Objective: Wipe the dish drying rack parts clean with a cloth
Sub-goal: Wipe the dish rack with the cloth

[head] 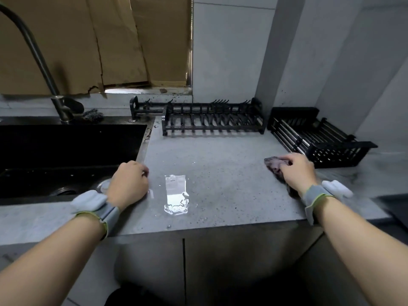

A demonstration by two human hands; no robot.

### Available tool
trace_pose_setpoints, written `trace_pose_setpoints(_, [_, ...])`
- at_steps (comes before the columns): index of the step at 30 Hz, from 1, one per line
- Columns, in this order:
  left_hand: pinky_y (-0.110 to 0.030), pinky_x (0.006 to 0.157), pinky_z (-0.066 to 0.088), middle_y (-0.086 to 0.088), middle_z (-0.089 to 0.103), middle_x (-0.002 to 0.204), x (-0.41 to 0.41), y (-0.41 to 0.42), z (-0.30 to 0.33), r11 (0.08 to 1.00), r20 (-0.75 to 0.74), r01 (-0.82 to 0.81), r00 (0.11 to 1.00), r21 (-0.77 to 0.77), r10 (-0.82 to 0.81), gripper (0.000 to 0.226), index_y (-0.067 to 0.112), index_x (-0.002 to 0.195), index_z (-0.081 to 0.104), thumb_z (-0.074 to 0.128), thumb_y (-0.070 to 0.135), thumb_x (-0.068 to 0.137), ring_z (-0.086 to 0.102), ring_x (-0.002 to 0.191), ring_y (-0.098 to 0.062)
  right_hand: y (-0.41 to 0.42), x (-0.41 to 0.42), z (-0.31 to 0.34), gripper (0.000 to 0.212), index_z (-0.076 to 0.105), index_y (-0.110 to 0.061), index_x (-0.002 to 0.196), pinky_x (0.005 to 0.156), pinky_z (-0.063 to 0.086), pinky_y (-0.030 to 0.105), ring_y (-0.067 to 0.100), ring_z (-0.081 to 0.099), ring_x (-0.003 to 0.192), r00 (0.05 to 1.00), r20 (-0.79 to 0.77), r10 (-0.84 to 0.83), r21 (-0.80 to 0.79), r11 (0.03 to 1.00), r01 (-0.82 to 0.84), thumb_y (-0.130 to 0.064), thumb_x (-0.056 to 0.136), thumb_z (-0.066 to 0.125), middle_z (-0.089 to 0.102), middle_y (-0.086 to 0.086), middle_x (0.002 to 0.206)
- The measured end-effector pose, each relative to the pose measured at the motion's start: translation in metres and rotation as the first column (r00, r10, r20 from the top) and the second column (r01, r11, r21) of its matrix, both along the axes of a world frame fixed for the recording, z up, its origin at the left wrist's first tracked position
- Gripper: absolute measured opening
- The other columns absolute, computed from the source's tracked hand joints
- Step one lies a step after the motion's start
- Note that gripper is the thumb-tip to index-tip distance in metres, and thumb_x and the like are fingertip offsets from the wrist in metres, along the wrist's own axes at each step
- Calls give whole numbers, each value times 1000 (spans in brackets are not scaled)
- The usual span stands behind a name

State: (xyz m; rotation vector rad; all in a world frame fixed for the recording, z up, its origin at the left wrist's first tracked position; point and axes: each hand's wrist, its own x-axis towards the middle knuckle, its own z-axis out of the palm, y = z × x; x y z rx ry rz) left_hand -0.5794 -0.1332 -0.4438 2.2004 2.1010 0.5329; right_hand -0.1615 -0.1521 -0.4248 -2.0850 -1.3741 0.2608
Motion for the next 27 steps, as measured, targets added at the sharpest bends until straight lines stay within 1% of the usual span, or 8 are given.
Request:
trace_pose_setpoints(2, [-40, 95, 48, -11, 63, 125, -1, -1, 2, 1000, -16, 15, 1000, -12, -16, 31, 16, 118, 72, 51, 17, 95, 56, 115, -33, -12, 15, -13, 49, 63, -17, 131, 106, 31, 31, 38, 45, 129, 994, 106, 23, -72, 997, -16, -1, 86, 50, 52, 13, 143])
trace_pose_setpoints(6, [-39, 101, 44, -10, 61, 132, 2, -8, 9, 998, 0, 27, 1000, -50, -27, 36, 15, 125, 69, 49, 13, 95, 55, 122, -31, -27, -8, -17, 58, 40, -1, 145, 121, 15, 33, 28, 18, 150, 981, 66, 184, -181, 969, -170, 12, 90, 35, 26, 15, 160])
trace_pose_setpoints(10, [-37, 108, 38, -8, 57, 141, 0, -18, 14, 993, 152, -4, 988, -116, 22, 48, 16, 138, 58, 47, 5, 94, 50, 131, -30, -20, -80, -25, 55, 31, -4, 147, 124, 8, 42, 24, 6, 152, 938, 68, 341, -183, 928, -324, 9, 94, 31, 18, 11, 162])
trace_pose_setpoints(15, [-36, 109, 40, -4, 59, 138, -10, -25, 14, 988, 327, -35, 941, -153, 84, 62, 18, 140, 56, 46, -5, 83, 52, 130, -27, -12, -209, -25, 75, 2, -7, 157, 124, -1, 38, 24, -6, 152, 873, 52, 485, -209, 860, -465, 7, 92, 34, -4, 9, 166])
trace_pose_setpoints(17, [-38, 104, 48, -5, 65, 129, -14, -22, 15, 987, 480, -35, 870, -159, 108, 64, 15, 134, 61, 43, -10, 78, 59, 122, -25, -14, -266, -23, 75, 11, -6, 156, 124, 2, 36, 24, 0, 152, 830, 30, 557, -178, 820, -544, 7, 88, 40, 5, 8, 165])
trace_pose_setpoints(19, [-42, 88, 56, -7, 71, 116, -22, -18, 14, 984, 651, -28, 746, -177, 138, 59, 14, 124, 67, 42, -10, 75, 67, 103, -25, -17, -317, -21, 65, 31, -6, 149, 122, 16, 36, 26, 17, 149, 788, -3, 616, -149, 779, -610, 3, 87, 47, 24, 9, 160])
trace_pose_setpoints(23, [-34, 86, 52, -14, 69, 118, -52, -6, 12, 975, 786, -110, 577, -194, 221, 47, 7, 126, 65, 49, -9, 84, 67, 99, -29, -4, -378, -13, 36, 62, -13, 122, 94, 50, 39, 35, 55, 118, 814, -115, 569, -96, 809, -579, -10, 87, 56, 61, 14, 125])
trace_pose_setpoints(27, [-30, 81, 52, -17, 71, 106, -68, -3, 24, 984, 920, -90, 351, -155, 177, 31, 4, 112, 68, 52, -11, 90, 68, 92, -22, 14, -363, 12, 25, 71, -18, 109, 88, 53, 33, 27, 63, 104, 753, -388, 532, 51, 828, -558, -13, 87, 59, 71, 7, 108])
